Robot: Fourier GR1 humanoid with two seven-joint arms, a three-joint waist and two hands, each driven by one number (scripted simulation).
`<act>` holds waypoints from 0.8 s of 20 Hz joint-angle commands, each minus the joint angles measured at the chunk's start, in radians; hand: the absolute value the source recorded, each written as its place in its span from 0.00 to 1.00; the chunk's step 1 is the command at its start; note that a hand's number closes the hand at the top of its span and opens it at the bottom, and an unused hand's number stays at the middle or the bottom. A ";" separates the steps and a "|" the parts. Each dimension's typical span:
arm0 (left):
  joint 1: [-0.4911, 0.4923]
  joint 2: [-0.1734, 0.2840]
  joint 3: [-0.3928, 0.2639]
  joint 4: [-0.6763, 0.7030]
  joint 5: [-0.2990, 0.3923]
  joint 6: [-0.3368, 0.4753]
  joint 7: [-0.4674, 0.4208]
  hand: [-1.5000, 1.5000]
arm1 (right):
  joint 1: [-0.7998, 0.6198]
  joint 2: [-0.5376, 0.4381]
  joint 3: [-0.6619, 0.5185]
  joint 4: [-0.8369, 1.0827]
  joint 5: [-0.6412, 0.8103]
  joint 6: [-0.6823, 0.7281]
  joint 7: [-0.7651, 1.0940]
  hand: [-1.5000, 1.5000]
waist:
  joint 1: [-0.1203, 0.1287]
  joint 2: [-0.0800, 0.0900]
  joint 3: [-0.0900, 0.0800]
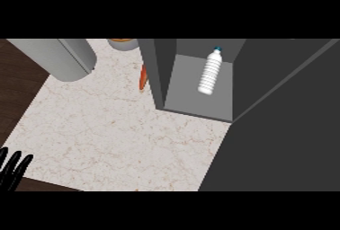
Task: Pick up the bottled water, place it into the cabinet and close the cabinet
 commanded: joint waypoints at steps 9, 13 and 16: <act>0.002 0.033 0.037 -0.007 0.024 -0.045 0.006 0.00 | -0.207 0.263 0.005 0.304 -0.270 -0.119 0.222 1.00 | 0.029 0.010 0.010; 0.006 0.033 0.064 0.027 0.051 -0.055 0.006 0.00 | -0.368 0.338 -0.108 0.453 -0.302 -0.177 0.277 1.00 | -0.002 -0.004 0.011; 0.020 0.036 0.074 0.031 0.047 -0.064 -0.003 0.00 | -0.477 0.388 -0.202 0.545 -0.280 -0.233 0.294 1.00 | -0.015 -0.012 0.012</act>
